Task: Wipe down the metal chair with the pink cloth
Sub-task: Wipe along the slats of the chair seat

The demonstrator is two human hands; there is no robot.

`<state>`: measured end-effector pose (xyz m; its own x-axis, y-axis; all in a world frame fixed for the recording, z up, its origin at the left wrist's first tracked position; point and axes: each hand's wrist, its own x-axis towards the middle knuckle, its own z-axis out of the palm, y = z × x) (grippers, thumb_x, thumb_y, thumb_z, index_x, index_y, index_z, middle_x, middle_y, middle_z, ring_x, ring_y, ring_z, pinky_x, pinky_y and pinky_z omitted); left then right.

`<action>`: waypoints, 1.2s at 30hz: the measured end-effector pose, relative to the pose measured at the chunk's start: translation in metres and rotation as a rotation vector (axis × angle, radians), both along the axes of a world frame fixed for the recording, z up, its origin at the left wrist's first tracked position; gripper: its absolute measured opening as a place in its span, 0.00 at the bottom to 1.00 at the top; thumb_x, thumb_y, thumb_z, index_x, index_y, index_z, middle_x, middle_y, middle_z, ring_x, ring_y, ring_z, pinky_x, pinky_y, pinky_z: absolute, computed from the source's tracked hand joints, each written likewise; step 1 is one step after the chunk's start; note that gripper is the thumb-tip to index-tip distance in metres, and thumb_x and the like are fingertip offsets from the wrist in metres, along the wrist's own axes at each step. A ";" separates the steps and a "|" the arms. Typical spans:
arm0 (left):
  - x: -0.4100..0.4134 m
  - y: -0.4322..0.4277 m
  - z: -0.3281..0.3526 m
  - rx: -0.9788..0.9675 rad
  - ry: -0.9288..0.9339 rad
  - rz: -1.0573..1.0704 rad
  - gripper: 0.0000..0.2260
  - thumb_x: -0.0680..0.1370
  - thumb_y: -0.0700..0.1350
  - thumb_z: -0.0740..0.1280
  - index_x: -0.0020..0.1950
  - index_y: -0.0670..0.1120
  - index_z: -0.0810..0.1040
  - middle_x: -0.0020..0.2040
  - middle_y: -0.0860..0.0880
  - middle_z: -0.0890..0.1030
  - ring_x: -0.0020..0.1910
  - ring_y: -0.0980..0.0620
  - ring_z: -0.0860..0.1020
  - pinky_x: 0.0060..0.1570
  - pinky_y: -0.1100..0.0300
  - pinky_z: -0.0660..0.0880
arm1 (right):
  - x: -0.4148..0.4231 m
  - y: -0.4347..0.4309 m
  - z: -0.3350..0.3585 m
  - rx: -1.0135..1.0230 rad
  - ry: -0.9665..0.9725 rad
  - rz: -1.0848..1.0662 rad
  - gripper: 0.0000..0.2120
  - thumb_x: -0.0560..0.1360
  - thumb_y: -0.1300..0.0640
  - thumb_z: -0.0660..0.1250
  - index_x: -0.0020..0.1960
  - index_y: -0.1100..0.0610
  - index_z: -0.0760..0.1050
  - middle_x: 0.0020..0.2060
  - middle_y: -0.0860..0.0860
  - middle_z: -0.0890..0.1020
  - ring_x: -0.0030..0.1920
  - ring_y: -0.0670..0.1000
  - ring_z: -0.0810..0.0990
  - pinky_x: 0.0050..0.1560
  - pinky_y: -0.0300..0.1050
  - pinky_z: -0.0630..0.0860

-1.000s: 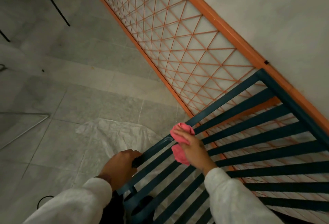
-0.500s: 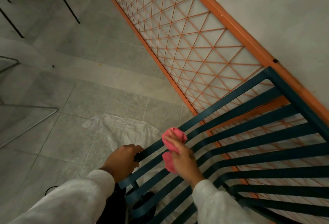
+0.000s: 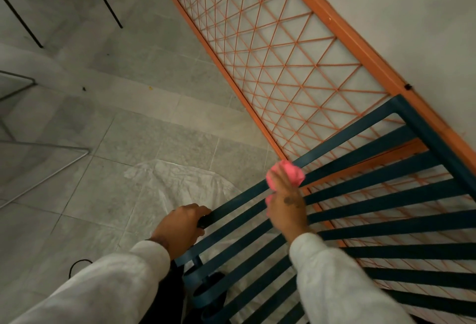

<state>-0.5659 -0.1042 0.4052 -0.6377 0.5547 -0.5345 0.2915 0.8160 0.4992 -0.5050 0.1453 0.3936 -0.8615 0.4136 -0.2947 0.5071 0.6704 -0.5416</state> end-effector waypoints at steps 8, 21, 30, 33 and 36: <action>0.007 0.000 0.001 -0.022 0.063 -0.047 0.19 0.78 0.43 0.64 0.68 0.53 0.70 0.55 0.49 0.79 0.51 0.49 0.79 0.52 0.56 0.77 | 0.025 -0.054 0.019 -0.483 -0.132 0.444 0.34 0.78 0.69 0.61 0.71 0.34 0.64 0.73 0.31 0.60 0.73 0.39 0.61 0.68 0.41 0.68; 0.009 -0.002 -0.007 -0.030 0.065 -0.051 0.21 0.79 0.44 0.62 0.72 0.50 0.66 0.59 0.48 0.77 0.56 0.48 0.77 0.57 0.54 0.76 | -0.009 0.050 0.043 0.062 0.098 -0.045 0.50 0.73 0.73 0.64 0.76 0.34 0.43 0.79 0.45 0.49 0.70 0.57 0.69 0.59 0.58 0.79; 0.023 -0.053 -0.010 -0.013 -0.025 0.138 0.19 0.75 0.43 0.68 0.66 0.47 0.75 0.58 0.47 0.78 0.55 0.48 0.78 0.56 0.59 0.74 | 0.043 -0.108 0.028 -0.334 -0.015 0.173 0.34 0.80 0.65 0.57 0.75 0.36 0.52 0.73 0.31 0.51 0.72 0.38 0.56 0.73 0.40 0.62; 0.027 -0.064 -0.010 0.014 -0.025 0.206 0.13 0.75 0.43 0.68 0.59 0.47 0.80 0.53 0.47 0.80 0.51 0.48 0.79 0.51 0.59 0.75 | 0.040 -0.119 0.039 -0.404 -0.114 0.244 0.30 0.81 0.63 0.56 0.76 0.37 0.57 0.68 0.39 0.63 0.62 0.42 0.72 0.56 0.34 0.77; 0.028 -0.067 -0.009 0.025 -0.033 0.209 0.12 0.76 0.43 0.67 0.59 0.46 0.80 0.54 0.47 0.79 0.51 0.47 0.79 0.52 0.58 0.75 | 0.032 -0.106 0.052 -0.417 0.000 0.098 0.31 0.81 0.62 0.58 0.74 0.33 0.56 0.71 0.37 0.61 0.69 0.44 0.66 0.61 0.42 0.75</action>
